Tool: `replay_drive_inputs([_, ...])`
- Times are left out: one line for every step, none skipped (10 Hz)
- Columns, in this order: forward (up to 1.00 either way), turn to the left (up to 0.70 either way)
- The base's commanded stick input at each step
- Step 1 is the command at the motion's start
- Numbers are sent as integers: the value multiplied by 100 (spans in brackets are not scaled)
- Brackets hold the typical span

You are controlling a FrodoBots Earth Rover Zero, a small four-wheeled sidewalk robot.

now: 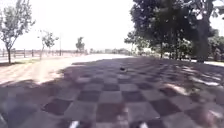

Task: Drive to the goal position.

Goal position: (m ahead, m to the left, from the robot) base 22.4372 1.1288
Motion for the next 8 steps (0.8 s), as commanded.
replay_drive_inputs([100, 0])
replay_drive_inputs([100, 0])
replay_drive_inputs([100, 0])
replay_drive_inputs([100, 0])
replay_drive_inputs([100, 0])
replay_drive_inputs([100, 0])
replay_drive_inputs([100, 0])
replay_drive_inputs([100, 0])
